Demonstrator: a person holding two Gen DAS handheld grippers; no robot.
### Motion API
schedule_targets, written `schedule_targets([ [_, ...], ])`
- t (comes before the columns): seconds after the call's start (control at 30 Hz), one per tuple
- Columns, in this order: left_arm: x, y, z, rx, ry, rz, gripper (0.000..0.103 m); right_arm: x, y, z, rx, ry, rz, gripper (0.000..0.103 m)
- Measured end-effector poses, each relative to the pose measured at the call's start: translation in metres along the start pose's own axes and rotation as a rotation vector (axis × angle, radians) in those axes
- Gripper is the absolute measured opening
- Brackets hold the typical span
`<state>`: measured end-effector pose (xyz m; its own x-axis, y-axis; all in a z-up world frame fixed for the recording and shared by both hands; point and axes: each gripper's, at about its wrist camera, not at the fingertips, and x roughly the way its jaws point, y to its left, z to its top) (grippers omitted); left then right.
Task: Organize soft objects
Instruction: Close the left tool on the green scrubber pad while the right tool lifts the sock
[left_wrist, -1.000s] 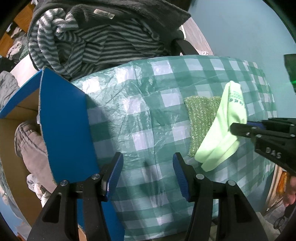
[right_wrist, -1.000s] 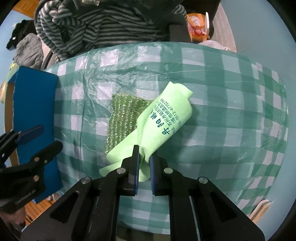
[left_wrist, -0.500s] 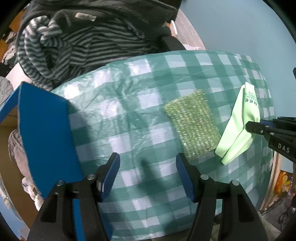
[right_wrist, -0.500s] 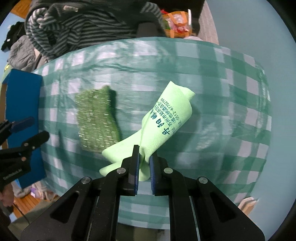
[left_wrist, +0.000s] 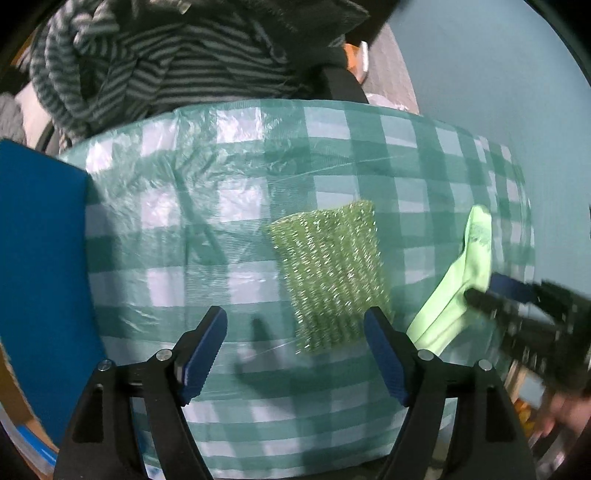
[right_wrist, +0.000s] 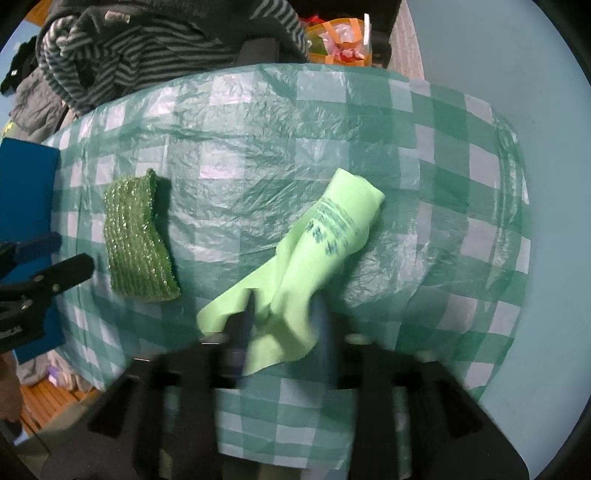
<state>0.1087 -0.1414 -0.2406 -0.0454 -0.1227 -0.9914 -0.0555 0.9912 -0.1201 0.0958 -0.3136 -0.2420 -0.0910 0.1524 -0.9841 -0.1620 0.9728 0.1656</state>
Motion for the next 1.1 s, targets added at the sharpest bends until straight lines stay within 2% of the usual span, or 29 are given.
schedule_targets([
  [0.17,0.01,-0.01,0.006,-0.062,0.005,0.003,0.078,0.0,-0.008,-0.001,0.009,0.0,0.028,0.058],
  [0.4,0.024,-0.023,0.012,-0.087,0.034,0.031,0.081,-0.006,-0.023,-0.009,0.034,0.005,0.058,0.06],
  [0.63,0.045,-0.019,0.015,-0.122,0.066,0.072,0.081,-0.007,-0.031,-0.016,0.067,0.019,0.073,0.062],
  [0.8,0.046,-0.016,0.015,-0.116,0.046,0.067,0.081,-0.004,-0.031,-0.016,0.065,0.027,0.068,0.063],
  [0.9,0.043,-0.017,0.013,-0.091,0.023,0.071,0.068,-0.001,-0.029,-0.012,0.069,0.022,0.054,0.063],
  [0.97,0.04,-0.017,0.012,-0.074,0.015,0.065,0.052,0.003,-0.023,-0.009,0.07,0.024,0.041,0.064],
  [1.0,0.04,-0.014,0.012,-0.067,0.011,0.059,0.048,0.005,-0.022,-0.008,0.069,0.025,0.034,0.064],
  [1.07,0.037,-0.009,0.009,-0.06,0.012,0.041,0.03,0.009,-0.019,-0.006,0.067,0.029,0.018,0.064],
  [1.1,0.037,-0.006,0.009,-0.063,0.018,0.029,0.027,0.012,-0.017,-0.005,0.065,0.032,0.008,0.064],
])
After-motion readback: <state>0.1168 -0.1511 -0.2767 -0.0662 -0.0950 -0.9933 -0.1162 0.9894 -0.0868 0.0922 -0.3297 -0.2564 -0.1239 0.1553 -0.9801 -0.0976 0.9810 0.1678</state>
